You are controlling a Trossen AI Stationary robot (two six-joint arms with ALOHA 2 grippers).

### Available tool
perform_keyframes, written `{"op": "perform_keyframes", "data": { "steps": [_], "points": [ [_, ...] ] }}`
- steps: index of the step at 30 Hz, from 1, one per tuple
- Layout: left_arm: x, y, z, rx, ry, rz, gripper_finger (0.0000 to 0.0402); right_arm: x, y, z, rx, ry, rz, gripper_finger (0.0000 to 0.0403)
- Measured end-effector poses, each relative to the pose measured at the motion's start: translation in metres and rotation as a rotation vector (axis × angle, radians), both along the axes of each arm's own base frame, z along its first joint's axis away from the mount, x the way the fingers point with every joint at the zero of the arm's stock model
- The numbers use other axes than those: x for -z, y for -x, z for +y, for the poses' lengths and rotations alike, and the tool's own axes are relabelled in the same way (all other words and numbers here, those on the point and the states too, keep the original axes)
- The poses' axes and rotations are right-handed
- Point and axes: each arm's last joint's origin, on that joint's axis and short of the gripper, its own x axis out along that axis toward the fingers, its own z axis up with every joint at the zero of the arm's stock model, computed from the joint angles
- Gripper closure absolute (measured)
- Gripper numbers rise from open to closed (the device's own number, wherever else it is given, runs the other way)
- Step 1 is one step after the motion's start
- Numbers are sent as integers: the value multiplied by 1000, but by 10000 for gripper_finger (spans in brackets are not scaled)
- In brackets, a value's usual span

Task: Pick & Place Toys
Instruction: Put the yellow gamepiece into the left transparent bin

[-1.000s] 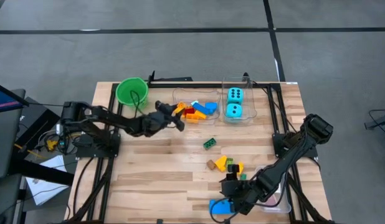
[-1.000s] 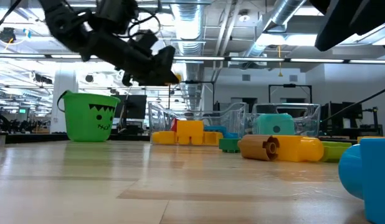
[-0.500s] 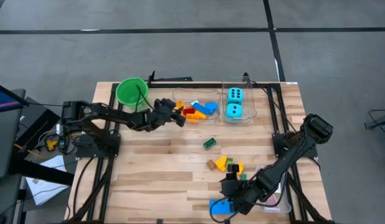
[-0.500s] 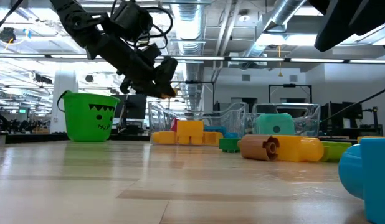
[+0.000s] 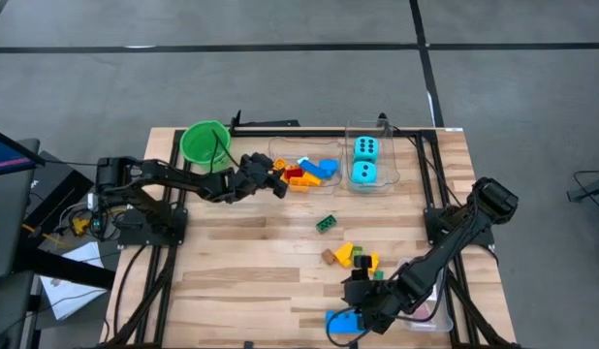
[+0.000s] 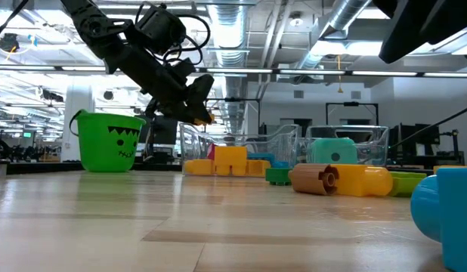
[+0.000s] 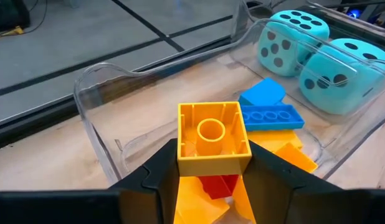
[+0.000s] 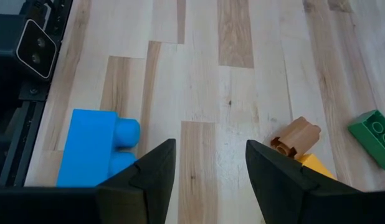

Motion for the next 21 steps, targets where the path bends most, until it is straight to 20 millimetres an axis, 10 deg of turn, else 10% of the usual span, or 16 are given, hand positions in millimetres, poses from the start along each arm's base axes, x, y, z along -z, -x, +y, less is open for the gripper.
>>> {"op": "perform_keyframes", "data": {
  "steps": [21],
  "points": [
    [0, 0, 0, 9, -15, 16, 203, 0, 0, 0, -1, 0, 0, 217]
  ]
}}
